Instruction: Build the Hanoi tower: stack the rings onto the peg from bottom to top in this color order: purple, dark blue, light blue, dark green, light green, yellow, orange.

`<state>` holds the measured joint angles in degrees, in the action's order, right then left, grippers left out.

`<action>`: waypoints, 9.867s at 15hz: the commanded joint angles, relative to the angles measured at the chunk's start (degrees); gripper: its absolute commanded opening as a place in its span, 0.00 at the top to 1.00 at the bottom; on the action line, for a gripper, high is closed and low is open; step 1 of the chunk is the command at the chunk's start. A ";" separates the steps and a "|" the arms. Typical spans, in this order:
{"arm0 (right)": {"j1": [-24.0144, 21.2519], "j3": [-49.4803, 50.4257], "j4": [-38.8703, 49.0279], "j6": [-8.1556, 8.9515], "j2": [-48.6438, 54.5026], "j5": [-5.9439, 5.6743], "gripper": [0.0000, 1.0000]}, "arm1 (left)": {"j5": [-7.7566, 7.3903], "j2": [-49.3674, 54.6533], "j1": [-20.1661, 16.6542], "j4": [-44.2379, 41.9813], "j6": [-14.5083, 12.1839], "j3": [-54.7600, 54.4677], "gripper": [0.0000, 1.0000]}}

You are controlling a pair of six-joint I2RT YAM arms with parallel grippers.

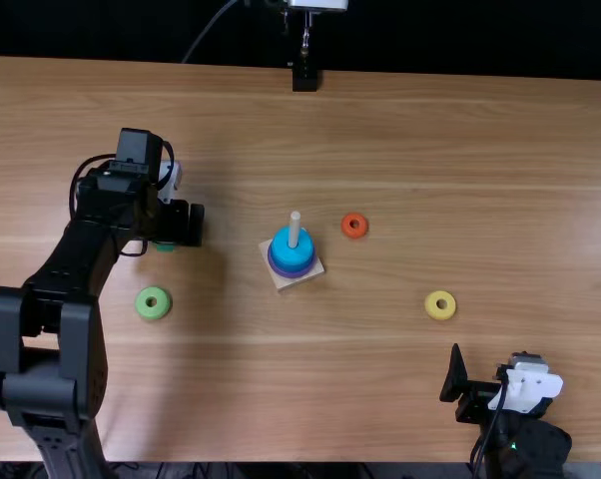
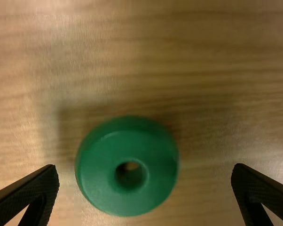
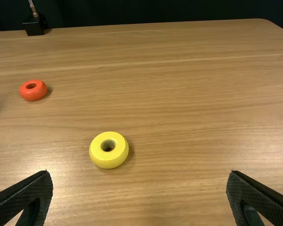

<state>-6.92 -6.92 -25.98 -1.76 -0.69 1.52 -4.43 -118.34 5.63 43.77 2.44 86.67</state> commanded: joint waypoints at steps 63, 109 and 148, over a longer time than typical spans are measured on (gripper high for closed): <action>-0.47 6.04 -3.41 0.07 0.69 0.06 0.00 | 5.38 16.13 24.61 11.81 15.70 17.21 1.00; -0.47 6.04 -3.41 0.07 0.69 0.06 0.00 | 3.37 20.17 8.26 25.42 15.81 14.58 0.00; -0.47 6.04 -3.41 0.07 0.69 0.06 0.00 | 3.37 26.24 -1.76 -9.39 -1.70 -35.17 0.00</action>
<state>-6.92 -6.92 -26.00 -1.78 -0.69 1.50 -0.47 -91.20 4.34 34.54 1.13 49.25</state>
